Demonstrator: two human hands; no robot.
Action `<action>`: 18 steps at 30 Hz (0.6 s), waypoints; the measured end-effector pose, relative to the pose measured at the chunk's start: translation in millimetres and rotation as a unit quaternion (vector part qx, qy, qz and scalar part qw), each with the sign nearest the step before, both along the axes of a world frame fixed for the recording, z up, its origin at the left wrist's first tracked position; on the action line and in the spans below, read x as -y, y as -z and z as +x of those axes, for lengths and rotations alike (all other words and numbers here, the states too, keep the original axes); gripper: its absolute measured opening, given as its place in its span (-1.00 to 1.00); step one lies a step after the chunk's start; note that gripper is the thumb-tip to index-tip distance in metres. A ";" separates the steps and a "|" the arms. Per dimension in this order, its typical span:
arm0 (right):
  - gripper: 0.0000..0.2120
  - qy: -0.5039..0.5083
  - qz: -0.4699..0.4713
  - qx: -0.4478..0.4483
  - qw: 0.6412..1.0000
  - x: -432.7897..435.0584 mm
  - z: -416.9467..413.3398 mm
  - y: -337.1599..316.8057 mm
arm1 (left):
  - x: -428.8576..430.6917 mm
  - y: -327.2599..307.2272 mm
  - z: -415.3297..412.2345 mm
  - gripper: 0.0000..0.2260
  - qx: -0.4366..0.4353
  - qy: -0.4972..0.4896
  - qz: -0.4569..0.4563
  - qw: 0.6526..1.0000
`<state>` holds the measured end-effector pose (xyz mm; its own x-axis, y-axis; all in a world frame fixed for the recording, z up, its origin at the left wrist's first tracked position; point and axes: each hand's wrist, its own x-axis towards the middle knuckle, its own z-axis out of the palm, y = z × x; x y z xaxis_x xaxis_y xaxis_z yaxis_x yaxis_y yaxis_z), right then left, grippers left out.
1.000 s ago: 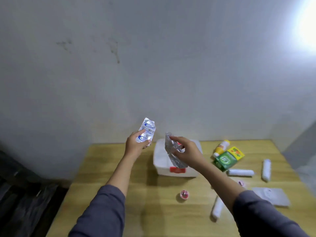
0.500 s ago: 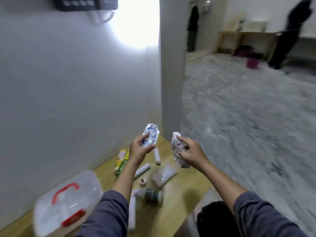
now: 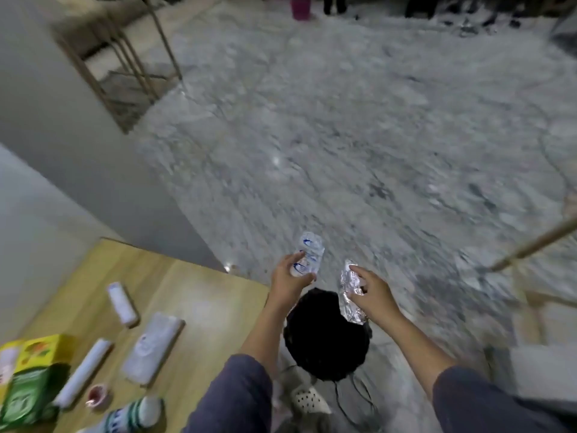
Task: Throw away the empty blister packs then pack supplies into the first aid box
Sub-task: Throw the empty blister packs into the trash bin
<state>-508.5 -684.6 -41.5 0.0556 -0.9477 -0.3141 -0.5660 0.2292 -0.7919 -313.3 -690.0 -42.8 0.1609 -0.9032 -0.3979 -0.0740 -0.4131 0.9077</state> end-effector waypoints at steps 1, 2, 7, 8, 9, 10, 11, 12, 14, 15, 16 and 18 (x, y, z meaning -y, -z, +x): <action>-0.48 0.011 0.022 -0.007 1.000 -0.9 -10.0 18.0 | 3.4 15.5 -14.5 -0.41 0.009 0.018 0.013 1.000; -0.48 0.019 0.040 -0.011 0.999 -1.9 -17.9 36.0 | 4.9 32.1 -26.1 -0.45 0.015 0.030 0.028 0.999; -0.46 0.042 0.118 -0.030 0.992 -4.7 -36.2 130.8 | -0.7 131.8 -48.5 -0.51 0.045 0.070 0.119 0.989; -0.46 0.045 0.131 -0.029 0.990 -4.8 -36.6 152.3 | -2.9 153.1 -48.1 -0.51 0.055 0.074 0.137 0.986; -0.45 0.050 0.141 -0.026 0.988 -4.7 -36.4 169.4 | -5.2 169.6 -46.9 -0.51 0.065 0.078 0.153 0.983; -0.45 0.053 0.150 -0.025 0.987 -4.1 -35.5 190.7 | -6.8 190.0 -45.9 -0.51 0.074 0.082 0.168 0.980; -0.46 0.055 0.159 -0.026 0.985 -3.4 -34.1 211.5 | -8.1 211.2 -44.2 -0.51 0.087 0.089 0.181 0.976; -0.45 0.056 0.168 -0.025 0.984 -2.3 -31.9 231.1 | -8.9 231.5 -42.2 -0.52 0.097 0.095 0.187 0.973; -0.45 0.057 0.185 -0.019 0.981 0.0 -26.9 264.8 | -9.2 266.1 -36.7 -0.52 0.111 0.108 0.200 0.967; -0.46 0.055 0.190 -0.017 0.980 0.3 -24.3 281.9 | -9.6 283.8 -34.6 -0.52 0.115 0.114 0.210 0.964; -0.46 0.054 0.193 -0.016 0.980 0.3 -22.0 298.2 | -10.0 299.5 -33.2 -0.52 0.118 0.119 0.217 0.962; -0.45 0.057 0.198 -0.017 0.978 -0.3 -17.7 323.7 | -10.0 324.7 -30.8 -0.52 0.125 0.126 0.228 0.957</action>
